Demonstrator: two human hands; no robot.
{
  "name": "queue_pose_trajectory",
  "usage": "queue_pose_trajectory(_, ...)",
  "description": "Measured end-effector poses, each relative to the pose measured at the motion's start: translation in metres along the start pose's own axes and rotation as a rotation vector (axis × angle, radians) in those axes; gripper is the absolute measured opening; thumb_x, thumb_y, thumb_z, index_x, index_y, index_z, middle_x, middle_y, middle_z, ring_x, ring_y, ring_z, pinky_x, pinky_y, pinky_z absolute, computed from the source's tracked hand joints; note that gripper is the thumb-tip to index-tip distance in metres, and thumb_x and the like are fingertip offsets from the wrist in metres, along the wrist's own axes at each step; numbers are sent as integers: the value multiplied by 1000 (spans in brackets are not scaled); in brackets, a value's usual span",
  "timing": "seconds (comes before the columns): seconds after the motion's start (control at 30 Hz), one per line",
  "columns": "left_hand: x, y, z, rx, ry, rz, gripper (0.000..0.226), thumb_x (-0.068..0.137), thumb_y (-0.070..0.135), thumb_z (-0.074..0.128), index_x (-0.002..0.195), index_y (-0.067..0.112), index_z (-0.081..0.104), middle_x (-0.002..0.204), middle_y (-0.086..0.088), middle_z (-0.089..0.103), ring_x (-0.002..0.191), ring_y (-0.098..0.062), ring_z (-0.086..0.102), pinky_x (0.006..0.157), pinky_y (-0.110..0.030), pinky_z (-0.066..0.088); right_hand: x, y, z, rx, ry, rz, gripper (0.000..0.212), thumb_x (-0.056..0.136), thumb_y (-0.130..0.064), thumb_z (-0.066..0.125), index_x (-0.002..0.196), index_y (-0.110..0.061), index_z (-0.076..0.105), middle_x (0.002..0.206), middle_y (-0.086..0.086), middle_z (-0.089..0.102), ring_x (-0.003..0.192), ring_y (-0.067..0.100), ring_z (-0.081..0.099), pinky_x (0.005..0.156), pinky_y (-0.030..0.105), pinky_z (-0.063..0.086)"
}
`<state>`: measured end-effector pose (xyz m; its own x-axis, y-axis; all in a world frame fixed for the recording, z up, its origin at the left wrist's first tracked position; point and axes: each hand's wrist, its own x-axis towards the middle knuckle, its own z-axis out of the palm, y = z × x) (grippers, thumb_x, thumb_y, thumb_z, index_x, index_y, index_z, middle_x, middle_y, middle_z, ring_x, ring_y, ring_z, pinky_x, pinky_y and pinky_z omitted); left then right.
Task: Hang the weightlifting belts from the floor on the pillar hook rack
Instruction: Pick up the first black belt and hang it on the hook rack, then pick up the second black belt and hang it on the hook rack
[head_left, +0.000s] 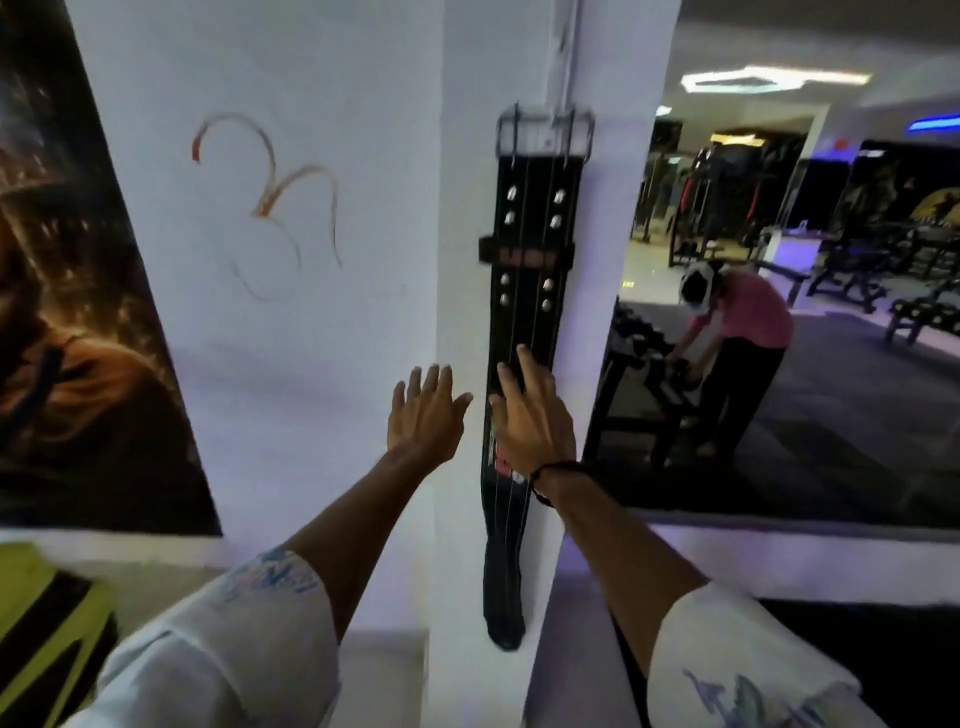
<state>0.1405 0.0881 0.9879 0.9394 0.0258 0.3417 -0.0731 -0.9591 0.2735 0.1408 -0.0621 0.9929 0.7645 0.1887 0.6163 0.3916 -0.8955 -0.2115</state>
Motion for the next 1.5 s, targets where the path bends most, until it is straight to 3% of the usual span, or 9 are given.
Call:
queue_pose_trajectory(0.2, -94, -74, 116, 167, -171, -23, 68, 104, 48, 15, 157, 14, -11, 167, -9, -14, 153, -30, -15, 124, -47, -4, -133, 16, 125, -57, -340, 52, 53, 99, -36, 46, 145, -11, 42, 160, 16, 27, 147, 36, 27, 114, 48, 38)
queue_pose_trajectory(0.27, -124, -95, 155, 188, -212, -18, 68, 105, 48, 15, 157, 14, -11, 167, -8, -15, 153, -29, -15, 124, -47, -5, -178, 21, 160, -36, -439, 115, 53, 100, -36, 42, 147, -11, 39, 162, 16, 22, 149, 35, 22, 117, 46, 33)
queue_pose_trajectory(0.43, -229, -144, 287, 155, -475, -106, 68, 105, 48, 18, 158, 16, -8, 168, -6, -12, 154, -27, -13, 123, -45, -4, -312, 35, 254, 43, -672, 211, 52, 98, -33, 48, 143, -7, 45, 159, 18, 27, 147, 35, 27, 110, 46, 42)
queue_pose_trajectory(0.63, -357, -209, 467, 121, -727, -205, 64, 106, 42, 22, 159, 15, -3, 169, -5, -6, 155, -25, -8, 124, -43, -1, -477, 65, 395, 71, -1039, 292, 54, 101, -41, 40, 148, -14, 36, 165, 8, 12, 150, 29, 15, 107, 45, 40)
queue_pose_trajectory(0.77, -412, -249, 581, 81, -799, -246, 64, 106, 38, 26, 159, 12, 1, 169, -6, 0, 156, -26, -2, 125, -42, 4, -562, 86, 488, 95, -1111, 290, 52, 100, -41, 40, 145, -14, 39, 164, 8, 16, 149, 30, 17, 106, 48, 42)
queue_pose_trajectory(0.93, -474, -290, 742, -37, -771, -347, 68, 105, 44, 31, 159, 9, 10, 168, -10, 11, 155, -29, 9, 122, -43, 14, -660, 115, 618, 120, -1164, 292, 51, 101, -40, 39, 147, -16, 37, 163, 7, 17, 149, 29, 18, 109, 48, 39)
queue_pose_trajectory(1.13, -511, -300, 872, -193, -764, -515, 62, 99, 40, 50, 151, 12, 31, 153, -15, 41, 137, -37, 42, 107, -49, 38, -735, 144, 719, 144, -1184, 292, 48, 100, -22, 40, 147, -13, 37, 163, 10, 19, 146, 34, 25, 108, 46, 37)
queue_pose_trajectory(1.3, -508, -282, 911, -305, -726, -786, 64, 86, 34, 71, 140, 14, 43, 136, -15, 53, 121, -38, 56, 97, -45, 48, -761, 158, 730, 191, -1212, 346, 47, 99, -17, 38, 145, -14, 39, 163, 9, 17, 145, 34, 25, 110, 48, 36)
queue_pose_trajectory(1.5, -499, -279, 882, -293, -636, -832, 42, 84, 24, 68, 123, 16, 54, 115, -16, 67, 103, -38, 65, 83, -44, 56, -738, 158, 686, 236, -1208, 410, 49, 100, -22, 40, 149, -15, 36, 162, 5, 19, 145, 31, 25, 112, 45, 35)
